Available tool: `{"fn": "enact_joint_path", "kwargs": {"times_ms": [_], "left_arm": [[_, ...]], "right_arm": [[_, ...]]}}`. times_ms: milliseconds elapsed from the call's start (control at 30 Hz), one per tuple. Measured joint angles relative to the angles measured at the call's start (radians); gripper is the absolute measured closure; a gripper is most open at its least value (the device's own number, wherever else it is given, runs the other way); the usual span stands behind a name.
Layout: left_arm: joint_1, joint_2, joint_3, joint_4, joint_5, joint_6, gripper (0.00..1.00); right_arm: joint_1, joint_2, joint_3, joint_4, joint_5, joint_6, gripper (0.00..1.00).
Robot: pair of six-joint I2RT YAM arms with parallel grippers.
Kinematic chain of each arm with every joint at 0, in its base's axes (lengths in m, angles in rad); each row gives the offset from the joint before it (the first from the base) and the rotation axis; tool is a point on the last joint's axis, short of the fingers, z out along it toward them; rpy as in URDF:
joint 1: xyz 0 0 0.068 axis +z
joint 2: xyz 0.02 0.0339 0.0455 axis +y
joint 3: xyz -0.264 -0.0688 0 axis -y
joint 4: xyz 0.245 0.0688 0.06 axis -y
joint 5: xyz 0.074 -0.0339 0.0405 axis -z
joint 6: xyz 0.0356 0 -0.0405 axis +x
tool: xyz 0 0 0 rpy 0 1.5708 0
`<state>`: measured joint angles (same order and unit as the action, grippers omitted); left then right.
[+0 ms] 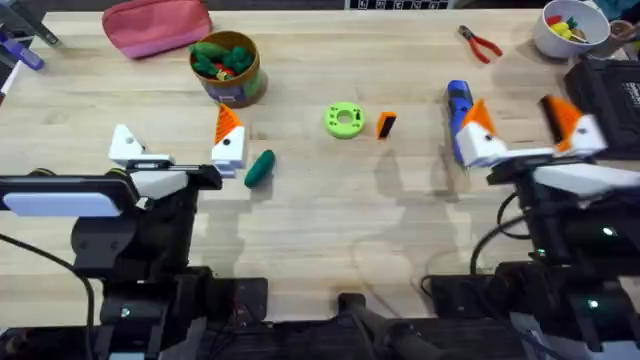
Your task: Pick up the gripper from the table and insert it into the empty holder that is missing its gripper. Then pick up a screw, insert it into the mounting hole, and use the screwdriver to tighten it. Finally, clean up the table by picking up the vegetable and placing it into the bucket.
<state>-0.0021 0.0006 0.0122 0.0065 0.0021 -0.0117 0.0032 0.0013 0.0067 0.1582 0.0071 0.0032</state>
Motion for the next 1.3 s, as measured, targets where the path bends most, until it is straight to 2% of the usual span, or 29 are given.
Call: {"fn": "enact_joint_path", "kwargs": {"times_ms": [100,200,300,400,600,767,900,1033,1300], "left_arm": [[0.000,0.000,0.054,-0.064,0.000,0.005,0.015],[0.000,0.024,0.183,-0.175,0.000,0.023,0.015],[0.000,0.100,0.353,-0.303,-0.001,0.036,0.015],[0.000,0.230,0.530,-0.456,-0.004,0.043,0.015],[0.000,0.567,0.858,-0.767,-0.006,0.050,0.015],[0.000,0.790,1.050,-0.963,-0.006,0.050,0.015],[0.000,0.926,1.133,-1.062,-0.006,0.050,0.015],[0.000,1.030,1.168,-1.119,-0.005,0.049,0.015],[0.000,1.119,1.170,-1.099,0.003,0.049,0.015]], "right_arm": [[0.000,0.000,0.024,0.038,-0.001,0.000,0.009],[0.000,0.002,0.097,-0.030,-0.001,0.000,0.008],[0.000,0.034,0.233,-0.145,-0.001,-0.001,0.007],[0.000,0.106,0.403,-0.301,-0.001,-0.005,0.007],[0.000,0.357,0.735,-0.673,-0.001,-0.005,0.007],[0.000,0.591,0.940,-0.932,-0.001,-0.008,0.008],[0.000,0.766,1.070,-1.098,-0.001,-0.008,0.008],[0.000,0.909,1.162,-1.213,-0.001,-0.008,0.007],[0.000,1.039,1.193,-1.246,-0.002,-0.008,0.007]]}}
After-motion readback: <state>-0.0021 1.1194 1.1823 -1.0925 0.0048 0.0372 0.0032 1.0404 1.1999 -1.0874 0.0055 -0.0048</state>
